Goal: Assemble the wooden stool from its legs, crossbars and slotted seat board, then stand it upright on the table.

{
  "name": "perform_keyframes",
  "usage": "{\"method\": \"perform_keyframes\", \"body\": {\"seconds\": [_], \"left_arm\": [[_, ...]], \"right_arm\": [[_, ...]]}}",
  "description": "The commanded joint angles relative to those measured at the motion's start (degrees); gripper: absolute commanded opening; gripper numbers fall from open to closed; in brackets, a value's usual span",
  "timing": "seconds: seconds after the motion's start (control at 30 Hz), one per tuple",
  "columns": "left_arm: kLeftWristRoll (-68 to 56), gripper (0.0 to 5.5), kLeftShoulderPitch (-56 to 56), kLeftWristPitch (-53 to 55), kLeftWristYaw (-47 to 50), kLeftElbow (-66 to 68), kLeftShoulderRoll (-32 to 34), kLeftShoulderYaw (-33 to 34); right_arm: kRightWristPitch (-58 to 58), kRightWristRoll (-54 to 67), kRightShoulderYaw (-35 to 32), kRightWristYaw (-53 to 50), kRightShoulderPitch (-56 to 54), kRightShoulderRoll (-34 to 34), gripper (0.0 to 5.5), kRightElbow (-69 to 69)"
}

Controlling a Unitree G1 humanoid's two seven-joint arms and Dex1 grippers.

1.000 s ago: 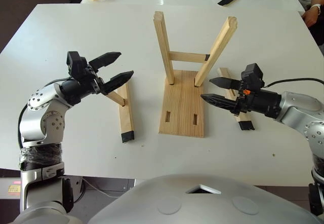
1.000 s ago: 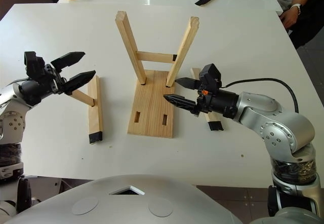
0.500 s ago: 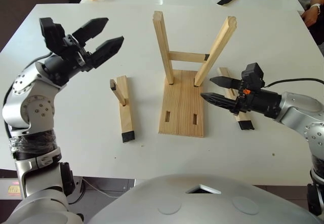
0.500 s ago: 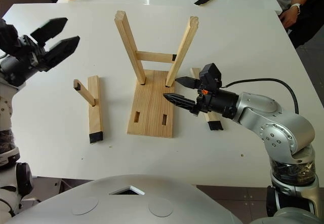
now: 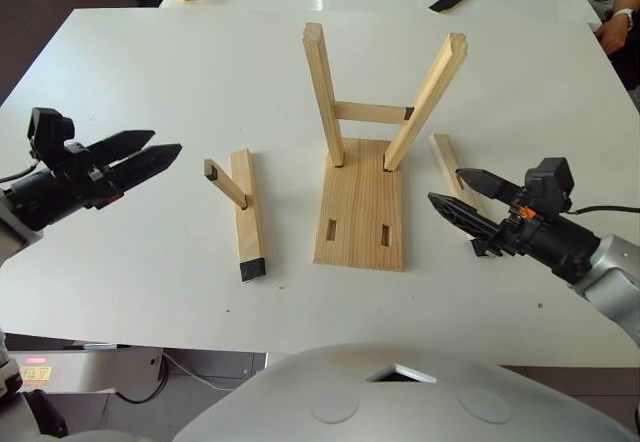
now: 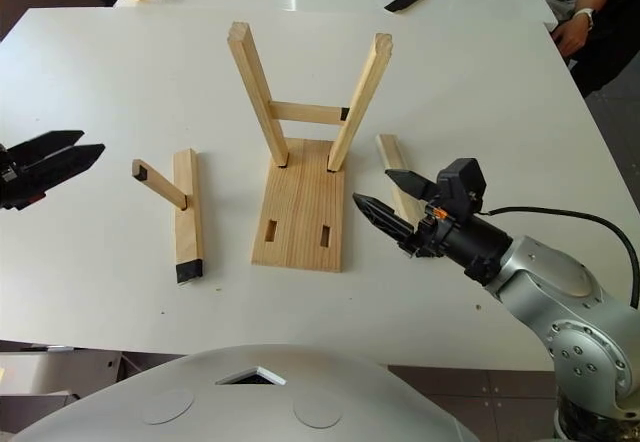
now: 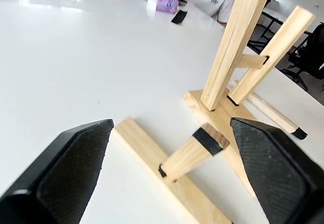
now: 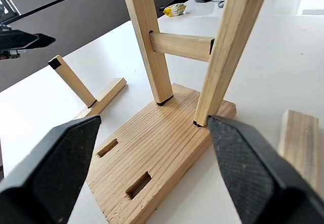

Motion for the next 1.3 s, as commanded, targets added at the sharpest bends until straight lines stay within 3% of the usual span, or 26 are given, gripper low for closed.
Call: {"method": "perform_keyframes", "body": {"seconds": [0.03,0.13,0.2,0.37,0.53,0.87,1.03,1.2,1.3], "left_arm": [[5.5,4.28,11.2,2.2,-6.7,-3.7,7.1,-1.1],[7.3,4.28,15.8,5.4,-7.1,-8.6,9.7,-3.1],[5.3,4.28,15.4,9.9,-2.5,-14.0,7.5,-4.3],[-0.9,4.28,6.0,24.6,15.9,-21.6,-3.9,-6.0],[0.8,4.28,-0.3,35.7,30.1,-27.4,-15.8,-5.1],[5.0,4.28,-3.0,37.9,49.8,-30.0,-33.5,-9.0],[5.4,4.28,-3.7,37.9,54.9,-28.9,-38.0,-9.2],[5.7,4.28,-2.9,37.9,56.8,-27.1,-35.5,-11.1],[5.5,3.79,-1.2,37.9,56.7,-26.5,-33.5,-12.2]], "right_arm": [[-1.0,1.8,-1.1,-2.0,0.2,-0.8,3.86,-1.0],[-1.6,2.3,-1.1,-2.9,0.1,-1.3,3.86,-1.2],[-1.9,2.2,-0.4,-3.4,-0.6,-1.5,3.86,-1.2],[-2.3,1.8,1.7,-4.0,-2.7,-2.2,3.86,-0.6],[-2.6,2.4,2.3,-4.0,-4.2,-3.7,3.86,0.1],[-2.9,1.2,5.6,-3.1,-7.9,-5.6,3.86,2.3],[-2.9,0.6,6.7,-2.3,-9.2,-6.2,3.86,3.4],[-2.9,-0.2,7.3,-1.9,-10.0,-6.2,3.86,4.2],[-2.9,-0.8,7.8,-1.9,-10.4,-6.0,3.86,4.7]]}}
